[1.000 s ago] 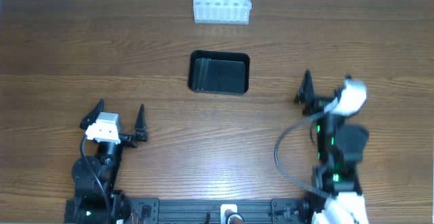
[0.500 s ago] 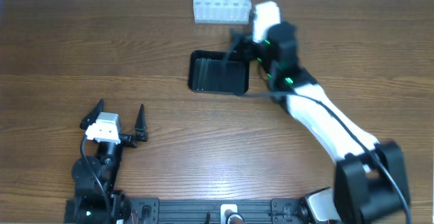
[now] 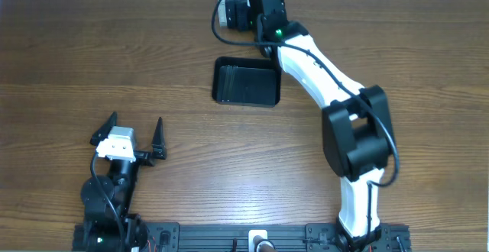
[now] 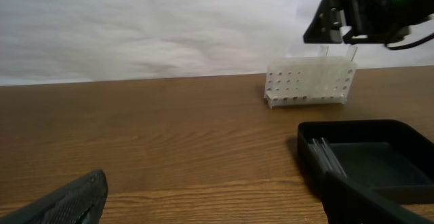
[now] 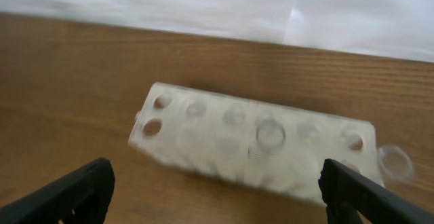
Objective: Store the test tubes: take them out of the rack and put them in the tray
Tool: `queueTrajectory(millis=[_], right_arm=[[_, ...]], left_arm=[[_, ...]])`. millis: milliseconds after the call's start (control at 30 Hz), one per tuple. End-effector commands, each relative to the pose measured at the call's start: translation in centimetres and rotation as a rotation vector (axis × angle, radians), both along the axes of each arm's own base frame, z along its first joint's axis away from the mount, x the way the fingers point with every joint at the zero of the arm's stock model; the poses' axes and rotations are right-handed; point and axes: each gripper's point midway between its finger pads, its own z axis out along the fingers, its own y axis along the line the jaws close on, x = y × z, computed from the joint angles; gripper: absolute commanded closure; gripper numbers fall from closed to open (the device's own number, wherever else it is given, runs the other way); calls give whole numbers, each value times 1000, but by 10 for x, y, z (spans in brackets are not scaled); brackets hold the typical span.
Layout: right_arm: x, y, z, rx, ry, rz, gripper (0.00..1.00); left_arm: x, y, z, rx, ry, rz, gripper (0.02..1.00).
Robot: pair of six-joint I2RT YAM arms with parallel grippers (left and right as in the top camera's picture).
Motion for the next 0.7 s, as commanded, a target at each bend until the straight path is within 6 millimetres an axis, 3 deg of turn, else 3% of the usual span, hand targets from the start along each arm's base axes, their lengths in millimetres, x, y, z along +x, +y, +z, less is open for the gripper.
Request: queueTrajectory(millis=[33,400,700], right_arm=[[21,3,-4,12,-21,-56,51],[41,-6,-23,-5,-46,-136,75],[42,-16,-28,-28,-39,-162,229]], left_arm=[[0,-1,-1,9,-2,-8,20],[0,-1,-1,10,-2,-8,18],[0,-1,-1,9,-2,-8,20]])
